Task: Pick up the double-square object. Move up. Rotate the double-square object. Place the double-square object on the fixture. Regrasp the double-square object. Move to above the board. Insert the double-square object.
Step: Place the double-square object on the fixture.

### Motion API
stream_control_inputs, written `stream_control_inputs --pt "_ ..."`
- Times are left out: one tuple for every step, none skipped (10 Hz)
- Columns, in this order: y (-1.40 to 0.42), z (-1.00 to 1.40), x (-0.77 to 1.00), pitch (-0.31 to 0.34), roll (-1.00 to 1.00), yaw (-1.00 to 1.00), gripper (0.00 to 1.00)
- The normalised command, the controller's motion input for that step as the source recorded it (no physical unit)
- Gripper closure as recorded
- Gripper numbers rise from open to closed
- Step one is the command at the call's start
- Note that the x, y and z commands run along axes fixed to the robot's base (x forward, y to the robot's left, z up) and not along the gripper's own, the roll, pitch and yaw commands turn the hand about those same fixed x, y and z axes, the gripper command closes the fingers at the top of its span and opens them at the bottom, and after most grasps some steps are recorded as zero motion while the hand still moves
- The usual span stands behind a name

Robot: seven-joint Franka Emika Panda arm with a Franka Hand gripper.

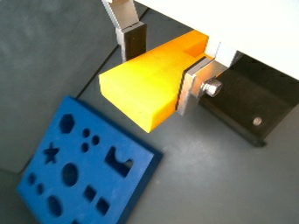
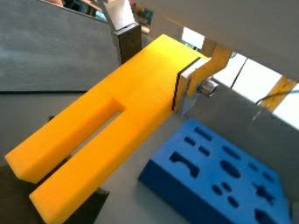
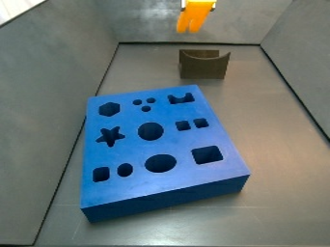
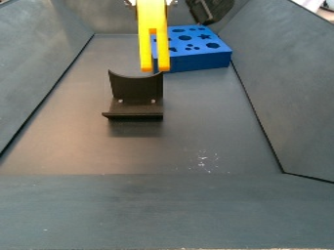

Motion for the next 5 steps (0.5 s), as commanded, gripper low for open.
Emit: stream_control_inputs --pt "0.05 -0.03 0.50 0.154 -0.97 -0.20 1.00" --pt "0.05 -0.02 0.47 0.121 -0.80 -0.20 1.00" --pt "0.05 -0.02 0.44 0.084 -0.63 -0.20 1.00" --pt "0.05 -0.02 0.40 0.044 -0.40 -0.20 1.00" --pt "0.04 -0.01 0.36 0.020 -0.27 -0.18 1.00"
